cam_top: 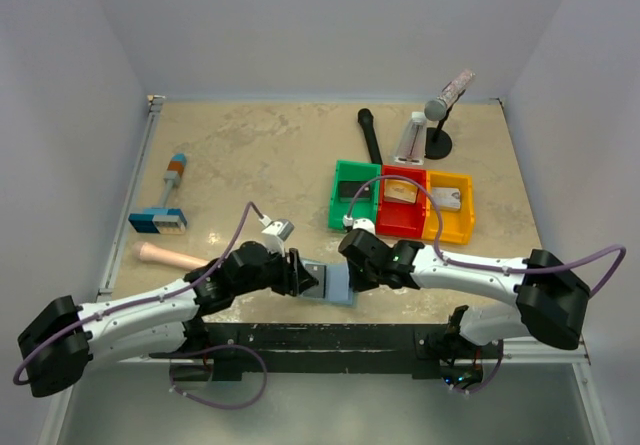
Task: Take the credit cards out of the card holder
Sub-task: Remove the credit card from the card holder.
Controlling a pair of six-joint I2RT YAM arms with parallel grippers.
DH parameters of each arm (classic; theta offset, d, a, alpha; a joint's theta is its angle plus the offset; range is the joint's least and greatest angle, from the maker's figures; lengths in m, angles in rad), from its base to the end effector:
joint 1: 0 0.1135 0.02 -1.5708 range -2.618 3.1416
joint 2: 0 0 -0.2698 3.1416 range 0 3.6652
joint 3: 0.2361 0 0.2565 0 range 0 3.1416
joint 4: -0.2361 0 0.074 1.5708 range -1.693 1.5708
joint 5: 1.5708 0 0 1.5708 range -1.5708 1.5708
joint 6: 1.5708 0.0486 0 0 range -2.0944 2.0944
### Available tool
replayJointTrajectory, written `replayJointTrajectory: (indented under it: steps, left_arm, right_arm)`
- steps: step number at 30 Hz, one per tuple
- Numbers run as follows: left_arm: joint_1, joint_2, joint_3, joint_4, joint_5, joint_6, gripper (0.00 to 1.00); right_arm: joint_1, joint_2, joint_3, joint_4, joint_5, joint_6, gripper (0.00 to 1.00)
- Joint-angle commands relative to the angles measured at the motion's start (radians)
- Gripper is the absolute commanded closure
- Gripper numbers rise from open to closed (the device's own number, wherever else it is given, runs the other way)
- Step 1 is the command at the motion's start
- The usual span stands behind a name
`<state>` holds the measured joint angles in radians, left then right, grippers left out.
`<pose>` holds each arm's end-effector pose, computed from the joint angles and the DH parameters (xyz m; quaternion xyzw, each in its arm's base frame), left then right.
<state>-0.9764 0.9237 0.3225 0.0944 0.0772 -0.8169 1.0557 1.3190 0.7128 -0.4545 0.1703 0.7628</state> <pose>0.1111 -0.1711 0.1777 0.0881 0.8569 -0.4168 0.2904 0.1310 0.2147 0.1756 -0.1195 0.9570 0.1478 0.2194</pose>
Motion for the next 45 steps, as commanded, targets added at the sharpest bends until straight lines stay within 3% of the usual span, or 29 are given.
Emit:
replayJointTrajectory:
  steps: [1, 7, 12, 14, 17, 21, 26, 29, 37, 45]
  left_arm:
    - [0.004, -0.098, -0.008, -0.093, -0.152, 0.001, 0.50]
    - [0.010, -0.117, -0.004, -0.157, -0.186, 0.001, 0.50]
    - [0.012, -0.112, 0.006, -0.156, -0.186, 0.007, 0.50]
    - [0.013, -0.125, 0.006, -0.147, -0.186, 0.010, 0.50]
    - [0.022, -0.129, 0.003, -0.111, -0.150, 0.021, 0.50]
    - [0.028, -0.100, 0.003, -0.012, -0.099, 0.030, 0.52]
    - [0.033, -0.028, -0.008, 0.044, -0.082, 0.018, 0.68]
    - [0.035, 0.019, -0.011, 0.053, -0.082, 0.007, 0.76]
    - [0.035, 0.105, -0.042, 0.087, -0.108, -0.018, 0.82]
    - [0.035, 0.142, -0.066, 0.090, -0.129, -0.036, 0.86]
  right_arm:
    - [0.007, -0.041, 0.008, -0.038, 0.064, 0.010, 1.00]
    - [0.007, -0.063, 0.034, -0.113, 0.096, -0.017, 0.98]
    - [0.007, -0.133, 0.068, -0.194, 0.159, -0.062, 0.68]
    - [0.007, -0.170, 0.080, -0.196, 0.169, -0.094, 0.63]
    - [0.007, -0.228, 0.068, -0.106, 0.076, -0.135, 0.63]
    - [0.007, -0.270, -0.012, 0.173, -0.150, -0.114, 0.70]
    - [0.006, -0.155, -0.035, 0.315, -0.238, 0.007, 1.00]
    - [0.004, -0.103, -0.064, 0.394, -0.245, 0.088, 1.00]
    - [-0.020, 0.008, -0.102, 0.447, -0.249, 0.216, 1.00]
    - [-0.045, 0.060, -0.119, 0.450, -0.256, 0.262, 0.83]
